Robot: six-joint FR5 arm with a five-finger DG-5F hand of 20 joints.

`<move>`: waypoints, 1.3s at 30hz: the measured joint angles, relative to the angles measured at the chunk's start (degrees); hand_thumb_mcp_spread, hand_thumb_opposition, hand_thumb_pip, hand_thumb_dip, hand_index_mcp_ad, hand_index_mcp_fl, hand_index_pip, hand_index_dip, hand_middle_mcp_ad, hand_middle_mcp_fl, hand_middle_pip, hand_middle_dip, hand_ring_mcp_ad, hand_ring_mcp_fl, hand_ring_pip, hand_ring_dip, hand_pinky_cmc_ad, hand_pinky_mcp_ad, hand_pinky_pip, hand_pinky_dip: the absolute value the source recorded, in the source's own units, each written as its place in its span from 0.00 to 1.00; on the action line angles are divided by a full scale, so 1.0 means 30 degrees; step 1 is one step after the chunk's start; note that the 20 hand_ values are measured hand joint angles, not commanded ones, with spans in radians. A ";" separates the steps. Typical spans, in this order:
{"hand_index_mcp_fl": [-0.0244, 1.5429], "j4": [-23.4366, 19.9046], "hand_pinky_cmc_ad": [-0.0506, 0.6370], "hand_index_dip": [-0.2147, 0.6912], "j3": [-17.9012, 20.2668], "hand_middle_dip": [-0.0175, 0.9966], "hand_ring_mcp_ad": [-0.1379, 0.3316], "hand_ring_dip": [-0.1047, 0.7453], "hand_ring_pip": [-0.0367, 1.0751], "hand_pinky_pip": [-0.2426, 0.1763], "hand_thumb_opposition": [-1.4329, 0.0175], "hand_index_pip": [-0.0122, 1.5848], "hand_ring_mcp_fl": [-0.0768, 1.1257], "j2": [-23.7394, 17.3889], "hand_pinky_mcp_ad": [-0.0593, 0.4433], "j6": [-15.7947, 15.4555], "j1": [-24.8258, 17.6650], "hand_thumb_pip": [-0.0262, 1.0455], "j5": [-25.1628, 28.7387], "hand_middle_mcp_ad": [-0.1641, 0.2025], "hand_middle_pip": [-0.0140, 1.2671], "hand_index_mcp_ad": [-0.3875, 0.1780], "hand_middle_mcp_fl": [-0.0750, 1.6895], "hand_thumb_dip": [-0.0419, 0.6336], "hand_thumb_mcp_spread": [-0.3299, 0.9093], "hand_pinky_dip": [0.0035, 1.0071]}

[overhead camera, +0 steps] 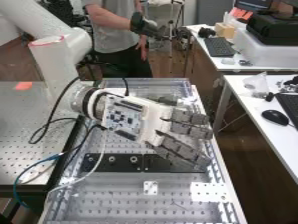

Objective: Grab the chopstick and place it in the clear container

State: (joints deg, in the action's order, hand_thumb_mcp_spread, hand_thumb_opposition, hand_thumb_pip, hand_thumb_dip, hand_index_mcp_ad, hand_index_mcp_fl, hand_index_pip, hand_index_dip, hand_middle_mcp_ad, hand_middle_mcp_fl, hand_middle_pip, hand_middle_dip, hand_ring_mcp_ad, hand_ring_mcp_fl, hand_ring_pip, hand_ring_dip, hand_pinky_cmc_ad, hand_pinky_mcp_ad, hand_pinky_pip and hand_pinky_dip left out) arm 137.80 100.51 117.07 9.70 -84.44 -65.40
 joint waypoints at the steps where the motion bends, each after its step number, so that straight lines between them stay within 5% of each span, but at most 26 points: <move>1: 0.17 0.0009 0.40 0.36 -0.0094 0.52 0.77 0.32 0.11 0.32 0.47 0.58 0.15 0.0101 0.48 0.0108 0.0010 0.82 0.0044 0.65 0.23 0.73 0.23 0.52 0.52 0.26; 7: 0.17 0.0404 0.40 0.32 -0.0777 0.52 0.75 0.35 0.11 0.32 0.46 0.67 0.19 0.0694 0.48 0.0745 0.0116 0.82 0.0071 0.65 0.29 0.70 0.27 0.52 0.52 0.26; 28: 0.09 0.2204 0.40 0.27 -0.2335 0.53 0.75 0.42 0.11 0.32 0.45 0.59 0.27 0.2473 0.52 0.2729 -0.0357 0.79 0.0525 0.66 0.37 0.67 0.35 0.54 0.55 0.23; 39: 0.10 0.2237 0.40 0.27 -0.2767 0.54 0.71 0.42 0.10 0.40 0.45 0.71 0.28 0.2959 0.51 0.3265 -0.0809 0.73 0.2050 0.65 0.41 0.67 0.35 0.54 0.57 0.22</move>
State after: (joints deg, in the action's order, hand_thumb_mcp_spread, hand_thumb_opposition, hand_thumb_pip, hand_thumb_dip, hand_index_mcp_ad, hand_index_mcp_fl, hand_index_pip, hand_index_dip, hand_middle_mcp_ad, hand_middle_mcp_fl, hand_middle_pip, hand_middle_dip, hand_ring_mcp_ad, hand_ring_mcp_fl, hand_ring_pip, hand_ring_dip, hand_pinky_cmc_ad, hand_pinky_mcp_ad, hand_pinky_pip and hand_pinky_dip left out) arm 144.51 92.21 125.94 19.50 -86.86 -59.25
